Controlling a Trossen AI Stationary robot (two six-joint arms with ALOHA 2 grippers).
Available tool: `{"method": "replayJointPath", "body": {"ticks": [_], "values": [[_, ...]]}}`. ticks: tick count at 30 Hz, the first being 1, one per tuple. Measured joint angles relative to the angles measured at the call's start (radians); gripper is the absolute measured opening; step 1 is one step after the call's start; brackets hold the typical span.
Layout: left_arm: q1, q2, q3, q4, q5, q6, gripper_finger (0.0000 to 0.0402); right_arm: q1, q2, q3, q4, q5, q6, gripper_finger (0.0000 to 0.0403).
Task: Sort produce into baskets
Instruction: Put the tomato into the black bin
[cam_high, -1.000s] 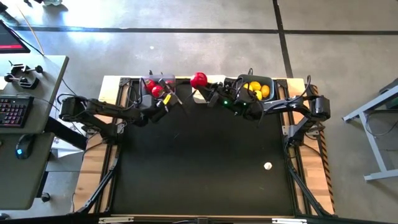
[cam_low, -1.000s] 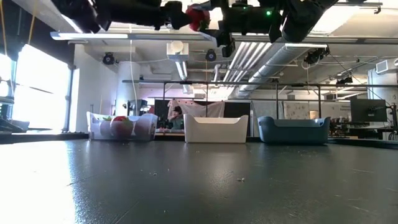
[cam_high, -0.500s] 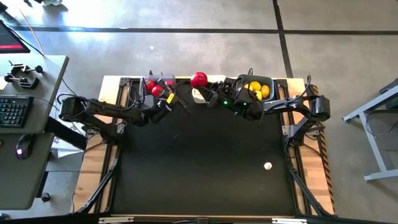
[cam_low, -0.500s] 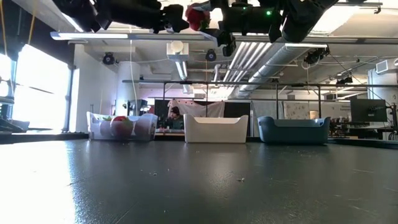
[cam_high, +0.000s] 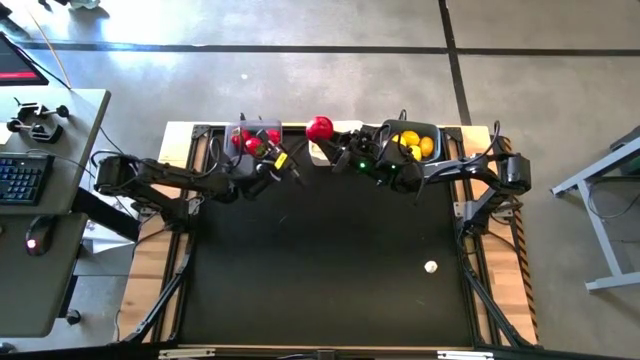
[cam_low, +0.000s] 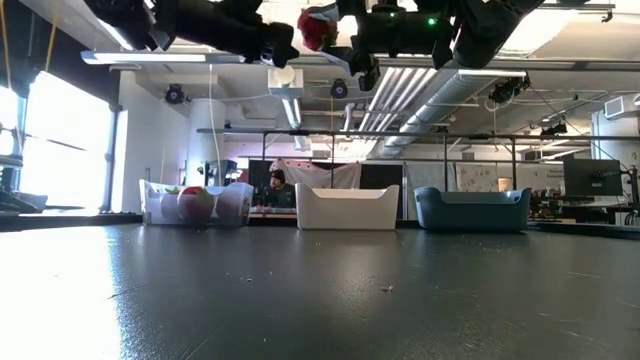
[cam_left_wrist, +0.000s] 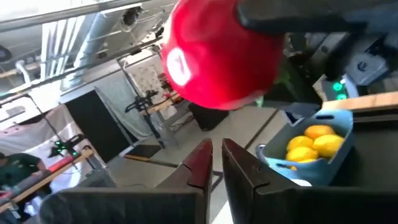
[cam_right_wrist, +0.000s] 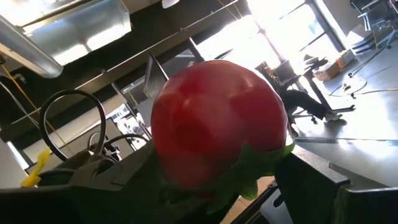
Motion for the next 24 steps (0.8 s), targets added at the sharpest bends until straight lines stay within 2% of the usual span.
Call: {"method": "replayJointPath", "body": {"ticks": [4,13,16,19,24], "values": [[0.000,0.001,0.001,0.007,-0.005,0.021,0.0061,0.000,0.000,0.000,-0.002,0.000,-0.004,0.0256],[0.003,0.001,0.015,0.089,-0.008,0.006,0.0208,0.000,0.000,0.000,-0.002,0.000,-0.004,0.0256],[0.008,0.002,0.015,0.110,-0.006,0.007,0.0245,0.000,-0.001,0.000,0.001,0.000,-0.008,0.0256],[0.008,0.003,0.015,0.110,0.003,0.009,0.0265,-0.002,-0.002,0.000,0.005,0.006,-0.015,0.0256],[-0.001,0.008,0.015,0.114,0.081,0.031,0.0272,-0.007,-0.001,0.000,0.001,0.019,-0.009,0.0256]]}}
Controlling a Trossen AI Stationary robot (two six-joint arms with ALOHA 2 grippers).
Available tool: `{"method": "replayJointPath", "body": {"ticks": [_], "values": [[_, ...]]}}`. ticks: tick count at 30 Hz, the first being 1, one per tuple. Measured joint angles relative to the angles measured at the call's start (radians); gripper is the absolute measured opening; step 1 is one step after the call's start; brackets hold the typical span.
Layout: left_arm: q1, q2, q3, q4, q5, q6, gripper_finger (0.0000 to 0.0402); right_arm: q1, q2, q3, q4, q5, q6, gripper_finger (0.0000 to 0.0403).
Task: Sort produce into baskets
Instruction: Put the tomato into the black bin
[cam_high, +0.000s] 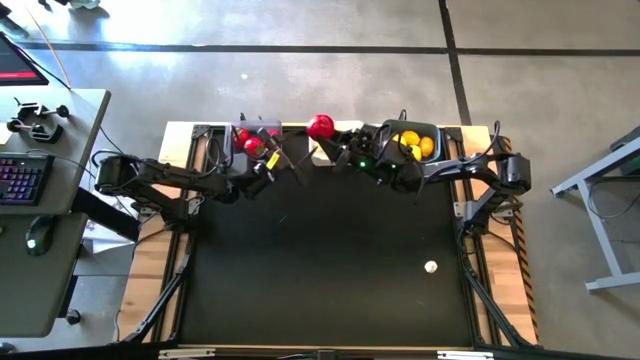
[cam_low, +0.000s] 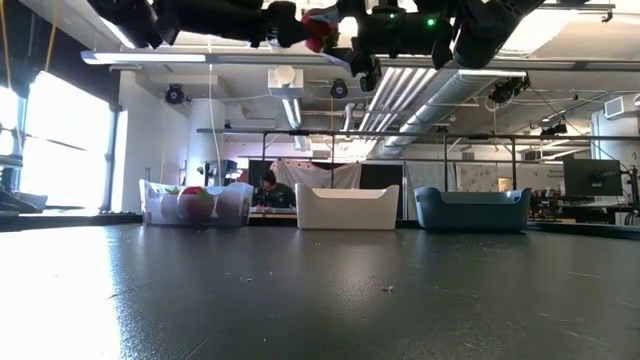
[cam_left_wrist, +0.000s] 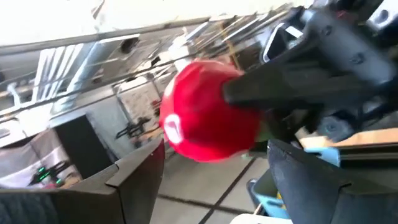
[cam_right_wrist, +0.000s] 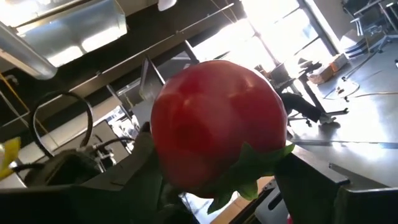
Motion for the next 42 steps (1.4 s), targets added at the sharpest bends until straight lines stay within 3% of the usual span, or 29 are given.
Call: {"method": "replayJointPath", "body": {"ticks": [7,30,42], "values": [[0.002,0.000,0.014,0.046,0.012,0.044,0.0272,0.000,0.000,0.007,0.002,0.000,0.018,0.0256],[0.003,-0.001,0.068,-0.054,0.041,0.082,0.0273,0.018,0.000,0.034,-0.047,-0.054,0.053,0.0257],[0.003,-0.001,0.068,-0.102,0.051,0.076,0.0273,0.021,0.002,0.033,-0.102,-0.082,0.045,0.0306]]}}
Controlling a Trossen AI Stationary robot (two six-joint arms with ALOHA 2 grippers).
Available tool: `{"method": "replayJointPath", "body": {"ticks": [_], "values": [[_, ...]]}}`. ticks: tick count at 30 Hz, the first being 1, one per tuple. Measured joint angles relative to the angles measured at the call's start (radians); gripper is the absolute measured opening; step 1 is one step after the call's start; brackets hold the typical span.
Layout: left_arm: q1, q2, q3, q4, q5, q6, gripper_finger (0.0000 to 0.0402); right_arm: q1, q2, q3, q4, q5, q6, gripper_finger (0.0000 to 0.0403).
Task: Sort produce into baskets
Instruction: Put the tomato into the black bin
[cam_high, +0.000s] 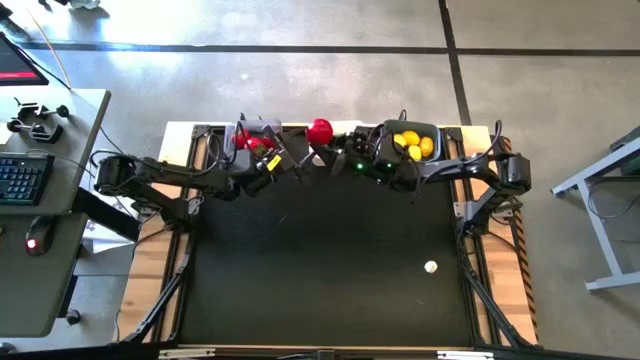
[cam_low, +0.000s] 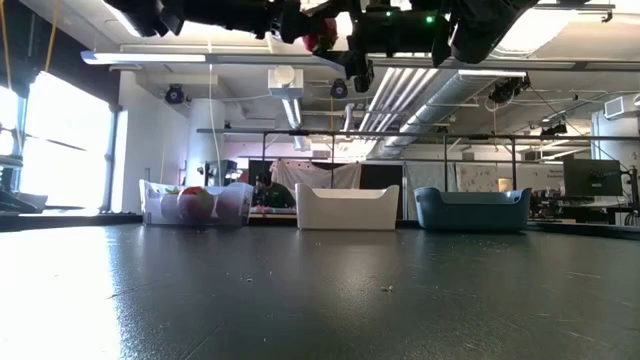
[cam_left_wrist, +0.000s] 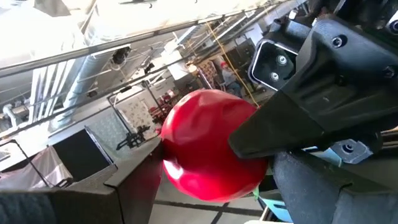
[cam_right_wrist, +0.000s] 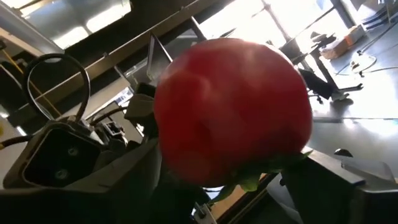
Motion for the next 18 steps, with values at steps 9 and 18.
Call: {"method": "replayJointPath", "body": {"ticks": [9,18], "values": [[0.000,0.000,0.000,-0.025,-0.006,0.045,0.0247,-0.002,0.000,0.014,-0.031,-0.021,-0.032,0.0309],[0.000,0.001,0.000,-0.039,-0.007,0.066,0.0186,-0.002,0.000,0.015,-0.046,-0.012,-0.039,0.0309]]}}
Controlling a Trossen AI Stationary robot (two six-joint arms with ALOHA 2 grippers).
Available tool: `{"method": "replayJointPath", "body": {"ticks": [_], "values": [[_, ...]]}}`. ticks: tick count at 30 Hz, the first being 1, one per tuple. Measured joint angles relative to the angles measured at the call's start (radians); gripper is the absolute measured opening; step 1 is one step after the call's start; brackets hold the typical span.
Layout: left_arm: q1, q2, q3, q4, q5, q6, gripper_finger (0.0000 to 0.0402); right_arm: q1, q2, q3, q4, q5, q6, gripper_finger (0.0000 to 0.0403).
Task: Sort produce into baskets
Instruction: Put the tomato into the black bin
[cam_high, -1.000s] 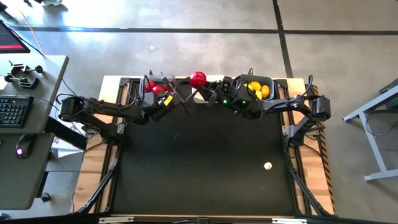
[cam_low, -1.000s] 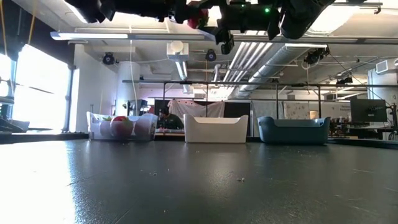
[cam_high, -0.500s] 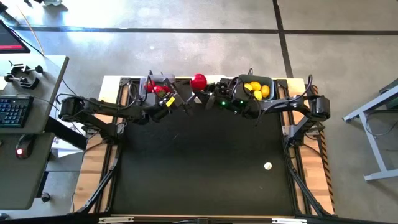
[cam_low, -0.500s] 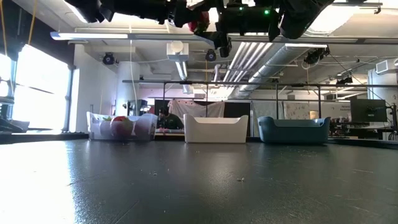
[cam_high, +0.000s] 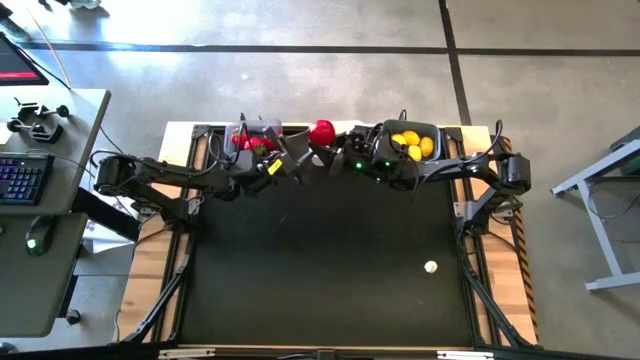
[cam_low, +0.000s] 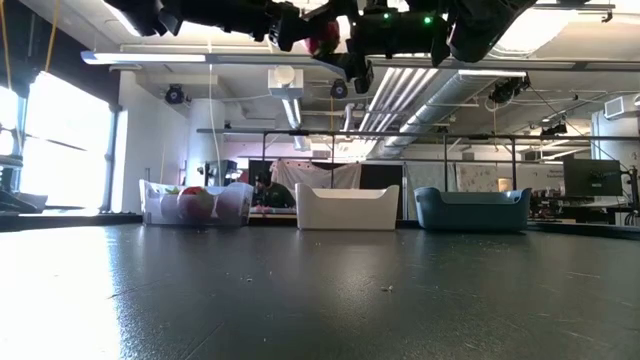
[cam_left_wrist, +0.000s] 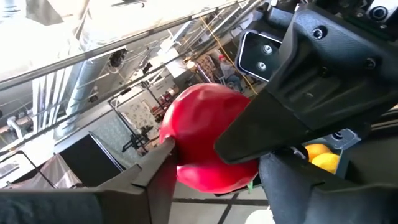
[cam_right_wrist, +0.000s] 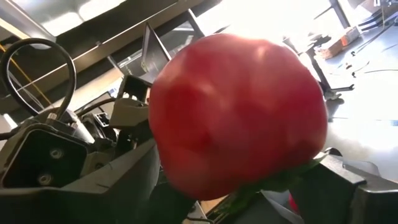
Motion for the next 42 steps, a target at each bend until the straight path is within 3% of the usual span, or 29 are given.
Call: {"method": "replayJointPath", "body": {"ticks": [24,27,33,42], "values": [[0.000,0.001,-0.002,-0.026,-0.037,0.019,0.0156,-0.013,-0.001,0.002,-0.044,-0.004,-0.048,0.0309],[0.000,0.001,-0.002,-0.045,-0.048,0.003,0.0156,-0.013,-0.001,0.002,-0.060,0.018,-0.051,0.0294],[-0.011,0.001,-0.002,-0.074,-0.106,-0.003,0.0162,-0.013,-0.001,0.002,-0.079,0.037,-0.079,0.0224],[-0.010,-0.076,-0.062,-0.224,-0.201,-0.140,0.0182,-0.008,-0.002,0.004,-0.149,0.041,-0.130,0.0224]]}}
